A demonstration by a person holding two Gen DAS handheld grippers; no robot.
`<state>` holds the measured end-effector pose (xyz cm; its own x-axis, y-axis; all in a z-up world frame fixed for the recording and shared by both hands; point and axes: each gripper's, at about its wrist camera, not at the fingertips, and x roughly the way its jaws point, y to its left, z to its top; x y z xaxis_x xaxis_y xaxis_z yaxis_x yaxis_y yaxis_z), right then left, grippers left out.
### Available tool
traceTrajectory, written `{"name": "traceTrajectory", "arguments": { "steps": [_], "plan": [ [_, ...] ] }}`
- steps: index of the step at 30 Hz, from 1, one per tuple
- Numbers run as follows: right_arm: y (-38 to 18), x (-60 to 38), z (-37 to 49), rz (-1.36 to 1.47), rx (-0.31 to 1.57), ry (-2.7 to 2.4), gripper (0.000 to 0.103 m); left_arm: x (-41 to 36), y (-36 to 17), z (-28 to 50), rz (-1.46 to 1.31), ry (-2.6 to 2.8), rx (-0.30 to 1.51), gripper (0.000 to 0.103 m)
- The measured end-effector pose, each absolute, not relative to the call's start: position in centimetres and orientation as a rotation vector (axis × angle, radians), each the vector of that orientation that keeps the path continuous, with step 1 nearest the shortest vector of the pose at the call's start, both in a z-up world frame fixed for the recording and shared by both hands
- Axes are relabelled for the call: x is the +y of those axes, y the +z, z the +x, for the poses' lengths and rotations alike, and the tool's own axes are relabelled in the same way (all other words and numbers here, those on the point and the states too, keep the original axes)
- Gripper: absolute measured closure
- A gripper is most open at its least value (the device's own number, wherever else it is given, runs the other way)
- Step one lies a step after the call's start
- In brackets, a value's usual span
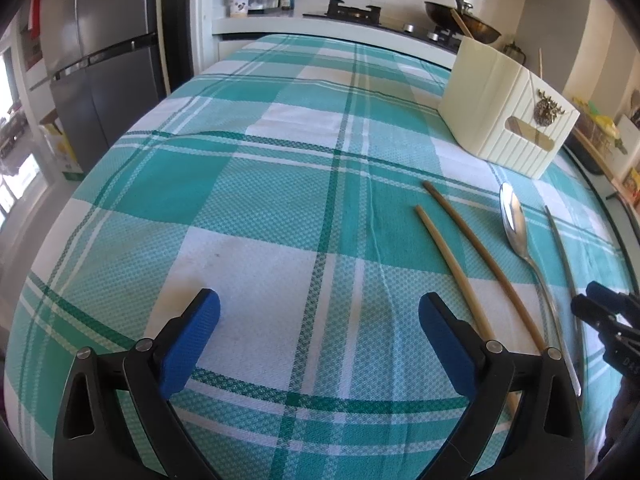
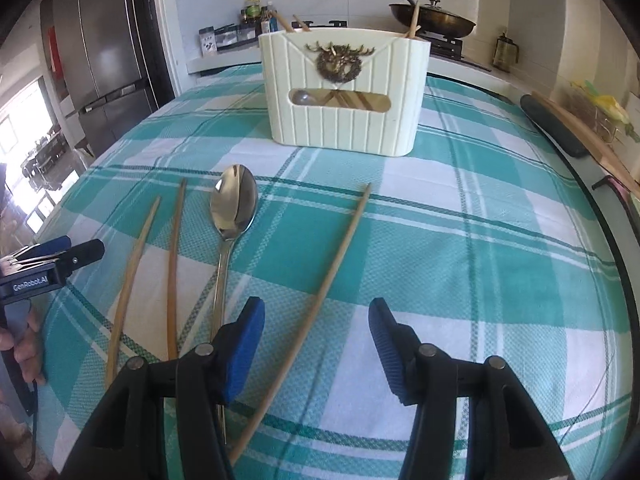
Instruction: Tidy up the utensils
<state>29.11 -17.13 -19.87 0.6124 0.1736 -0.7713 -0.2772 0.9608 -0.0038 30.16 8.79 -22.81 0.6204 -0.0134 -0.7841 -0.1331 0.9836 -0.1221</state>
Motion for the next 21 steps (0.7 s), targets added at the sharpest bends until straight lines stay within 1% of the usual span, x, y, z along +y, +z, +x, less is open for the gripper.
{"name": "traceTrajectory", "arguments": {
  "steps": [1,2,3,4,5,6,16,21],
  "plan": [
    [-20.1,-16.8,29.3,-0.138,0.887,0.261,0.056,8.8,-22.8,30.2,-0.174,0.069,0.900,0.003],
    [-20.4,-16.6,29.5,-0.148,0.901,0.261,0.066,8.8,-22.8,30.2,-0.174,0.069,0.901,0.003],
    [-20.7,-16.6,29.6,-0.158,0.917,0.260,0.072,8.8,-22.8,30.2,-0.173,0.069,0.901,0.003],
    [-20.7,-16.6,29.5,-0.166,0.908,0.253,0.076,8.8,-22.8,30.1,-0.173,0.069,0.901,0.003],
    [-20.7,-16.7,29.4,-0.175,0.909,0.243,0.089,8.8,-22.8,30.2,-0.172,0.070,0.901,0.003],
    [-20.7,-17.1,29.4,-0.177,0.911,0.235,0.092,8.8,-22.8,30.1,-0.171,0.070,0.902,0.003],
    [-20.8,-23.8,28.1,-0.084,0.899,0.020,0.094,8.9,-22.7,30.0,-0.178,0.088,0.894,0.003],
    [-20.9,-27.8,26.5,-0.036,0.898,-0.076,0.094,7.3,-20.4,28.3,-0.259,0.038,0.834,0.003]
  ]
}}
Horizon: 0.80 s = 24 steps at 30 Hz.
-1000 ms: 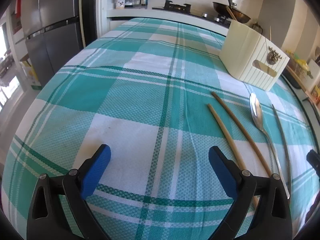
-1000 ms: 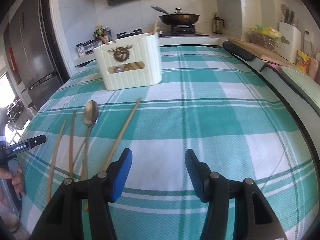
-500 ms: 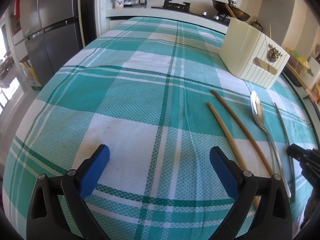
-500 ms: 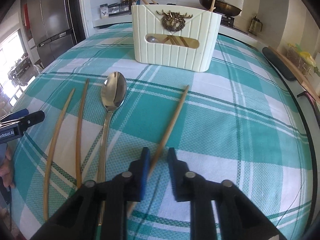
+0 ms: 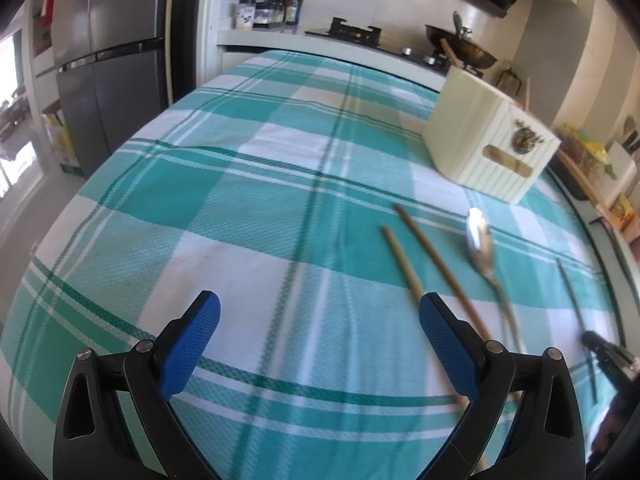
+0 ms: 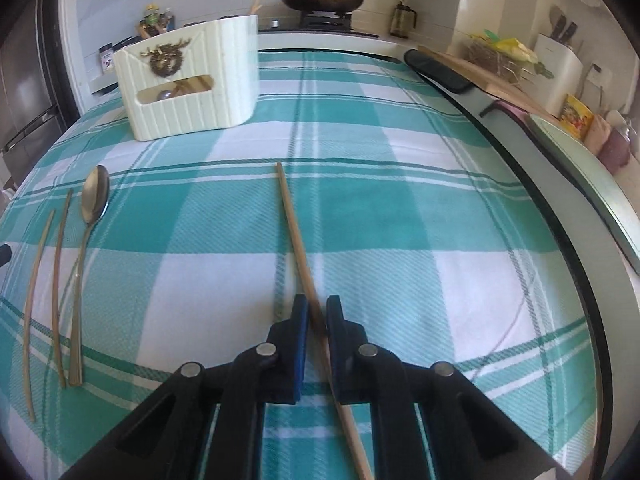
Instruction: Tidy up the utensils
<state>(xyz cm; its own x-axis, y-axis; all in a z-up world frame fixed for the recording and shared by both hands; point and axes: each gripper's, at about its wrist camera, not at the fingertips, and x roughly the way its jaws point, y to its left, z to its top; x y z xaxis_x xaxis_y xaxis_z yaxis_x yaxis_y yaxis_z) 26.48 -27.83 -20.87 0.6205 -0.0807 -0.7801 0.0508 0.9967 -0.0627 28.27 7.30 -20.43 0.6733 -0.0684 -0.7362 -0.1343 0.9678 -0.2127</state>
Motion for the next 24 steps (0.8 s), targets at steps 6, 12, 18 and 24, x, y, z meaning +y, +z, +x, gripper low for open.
{"name": "traceTrajectory", "arguments": {
  "steps": [6,12,18,24],
  "plan": [
    [-20.9,-29.4,25.4,-0.013,0.895,-0.097,0.094,0.3,-20.8,27.9,-0.046,-0.074,0.914,0.003],
    [-20.7,-30.1,24.8,0.009,0.902,-0.097,0.094,0.6,-22.2,27.4,0.086,-0.030,0.984,0.003],
    [-20.6,-31.5,24.1,0.035,0.924,-0.099,0.094,5.7,-22.6,27.2,0.017,0.027,1.036,0.003],
    [-20.2,-32.3,24.0,0.068,0.973,-0.049,0.092,8.4,-22.7,28.0,-0.005,-0.001,1.080,0.003]
  ]
}}
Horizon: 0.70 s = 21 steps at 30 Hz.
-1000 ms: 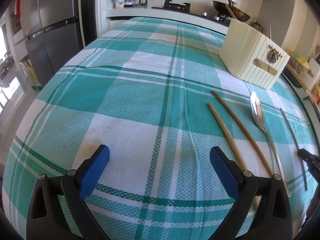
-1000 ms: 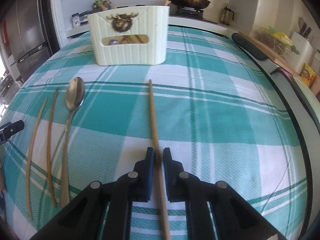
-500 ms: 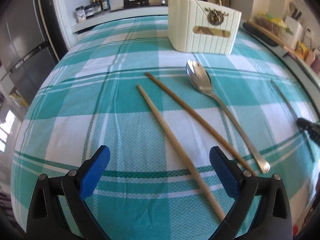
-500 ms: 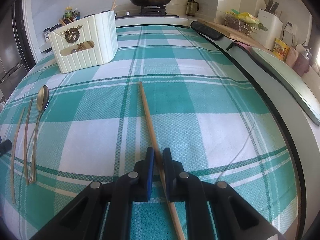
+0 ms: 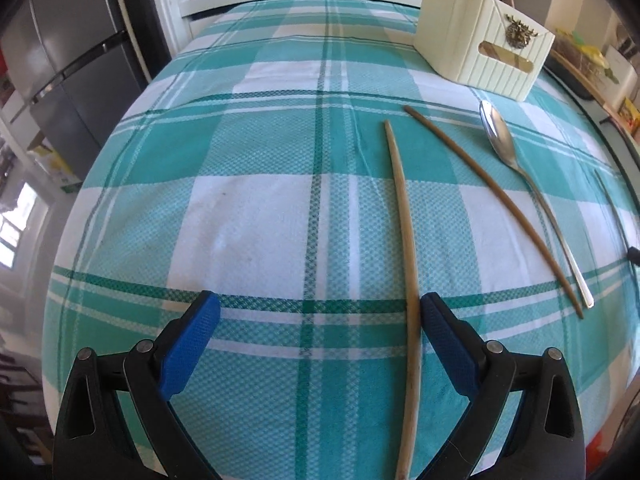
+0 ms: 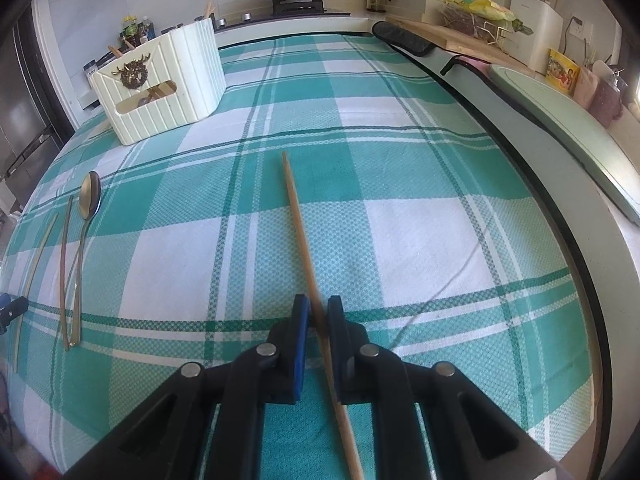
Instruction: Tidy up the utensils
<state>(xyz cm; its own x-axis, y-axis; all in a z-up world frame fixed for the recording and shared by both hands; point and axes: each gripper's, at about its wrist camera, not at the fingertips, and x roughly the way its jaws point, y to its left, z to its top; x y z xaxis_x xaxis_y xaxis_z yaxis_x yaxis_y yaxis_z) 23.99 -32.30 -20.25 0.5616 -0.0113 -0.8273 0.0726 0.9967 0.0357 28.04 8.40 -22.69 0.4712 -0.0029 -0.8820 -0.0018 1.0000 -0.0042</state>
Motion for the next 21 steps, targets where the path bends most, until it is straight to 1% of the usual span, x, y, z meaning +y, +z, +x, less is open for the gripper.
{"name": "traceTrajectory", "arguments": {
  "steps": [1,2,3,5,9,12,16,21],
  "plan": [
    [-20.1,-32.3,24.1,0.061,0.982,-0.039,0.091,8.5,-22.6,28.4,0.009,-0.009,1.090,0.003],
    [-19.9,-32.3,24.2,0.048,0.990,-0.025,0.084,8.5,-22.6,28.7,0.025,-0.020,1.103,0.003],
    [-19.7,-32.4,24.3,0.037,1.000,-0.009,0.075,8.5,-22.5,29.1,0.037,-0.033,1.116,0.003],
    [-19.2,-32.6,24.6,0.023,1.027,0.031,0.070,8.3,-22.3,29.7,0.054,-0.062,1.137,0.003],
    [-18.3,-33.0,25.9,-0.016,1.108,0.105,0.069,7.6,-21.8,31.1,0.068,-0.122,1.162,0.003],
    [-18.3,-32.9,27.2,-0.054,1.171,0.142,0.067,6.7,-21.7,32.5,0.080,-0.163,1.184,0.004],
    [-19.1,-32.1,29.1,-0.118,1.232,0.162,0.067,6.1,-21.4,34.5,0.117,-0.180,1.190,0.012],
    [-19.8,-31.5,30.5,-0.134,1.287,0.174,0.067,6.3,-21.4,36.5,0.091,-0.195,1.221,0.016]
  ]
}}
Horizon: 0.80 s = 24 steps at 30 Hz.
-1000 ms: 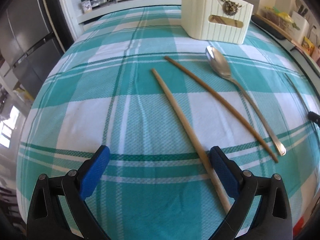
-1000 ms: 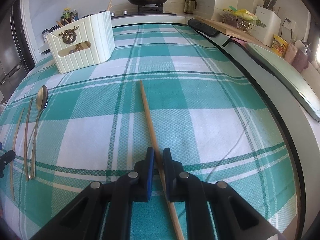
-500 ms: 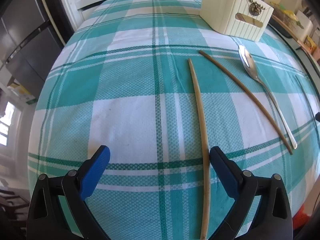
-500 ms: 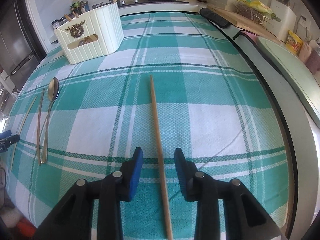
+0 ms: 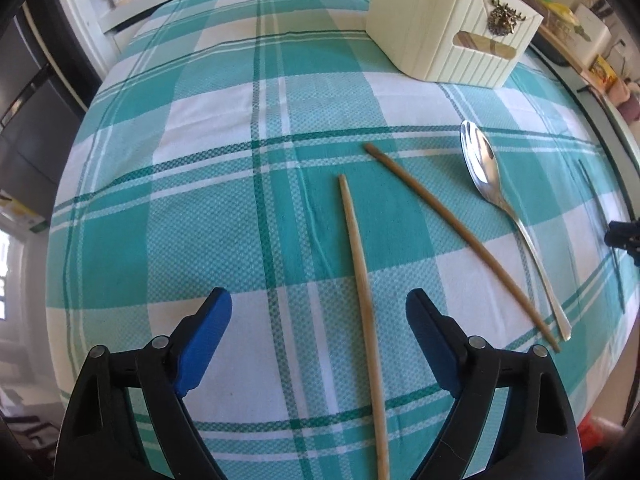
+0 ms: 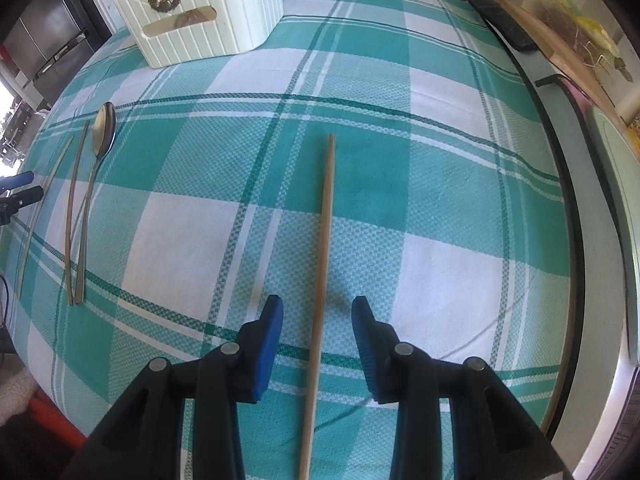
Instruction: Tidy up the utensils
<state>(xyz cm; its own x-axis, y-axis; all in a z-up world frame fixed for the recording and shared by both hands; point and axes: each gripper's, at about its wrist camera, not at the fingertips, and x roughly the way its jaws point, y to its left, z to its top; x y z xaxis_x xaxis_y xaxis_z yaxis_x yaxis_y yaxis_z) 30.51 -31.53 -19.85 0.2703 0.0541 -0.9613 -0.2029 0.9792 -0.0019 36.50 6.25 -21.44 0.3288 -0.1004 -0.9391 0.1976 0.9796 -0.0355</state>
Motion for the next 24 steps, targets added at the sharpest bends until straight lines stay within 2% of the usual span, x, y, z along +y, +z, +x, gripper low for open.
{"name": "traceTrajectory", "arguments": {
  "steps": [6,8,12,13,14,15,16,17,18,20,24],
  "plan": [
    [-20.0,-30.7,32.2,-0.152,1.281,0.166,0.067,5.3,-22.1,37.4,0.162,-0.199,1.247,0.027],
    [-20.0,-30.5,33.1,-0.160,1.284,0.162,0.067,5.0,-22.0,37.4,0.172,-0.216,1.252,0.036],
    [-20.2,-30.2,35.6,-0.154,1.298,0.157,0.066,4.2,-21.7,37.6,0.204,-0.231,1.265,0.047],
    [-20.2,-30.1,36.3,-0.156,1.301,0.152,0.067,3.9,-21.7,37.9,0.210,-0.234,1.270,0.053],
    [-20.1,-30.1,37.1,-0.149,1.307,0.149,0.067,3.8,-21.6,38.2,0.201,-0.247,1.271,0.070],
    [-20.0,-30.1,37.7,-0.136,1.310,0.146,0.070,3.8,-21.5,38.5,0.185,-0.258,1.272,0.079],
    [-19.9,-30.2,38.3,-0.125,1.311,0.139,0.076,3.9,-21.4,38.8,0.175,-0.255,1.270,0.093],
    [-19.8,-30.2,38.8,-0.124,1.309,0.128,0.089,4.0,-21.4,39.1,0.167,-0.250,1.266,0.096],
    [-19.8,-30.2,39.1,-0.127,1.304,0.116,0.093,4.1,-21.3,39.3,0.157,-0.249,1.256,0.096],
    [-19.5,-30.3,39.5,-0.109,1.277,0.109,0.097,4.4,-20.9,39.4,0.147,-0.240,1.224,0.098],
    [-16.0,-30.6,38.4,-0.028,1.158,0.149,0.097,5.6,-17.9,37.6,0.072,-0.265,1.132,0.098]
  ]
}}
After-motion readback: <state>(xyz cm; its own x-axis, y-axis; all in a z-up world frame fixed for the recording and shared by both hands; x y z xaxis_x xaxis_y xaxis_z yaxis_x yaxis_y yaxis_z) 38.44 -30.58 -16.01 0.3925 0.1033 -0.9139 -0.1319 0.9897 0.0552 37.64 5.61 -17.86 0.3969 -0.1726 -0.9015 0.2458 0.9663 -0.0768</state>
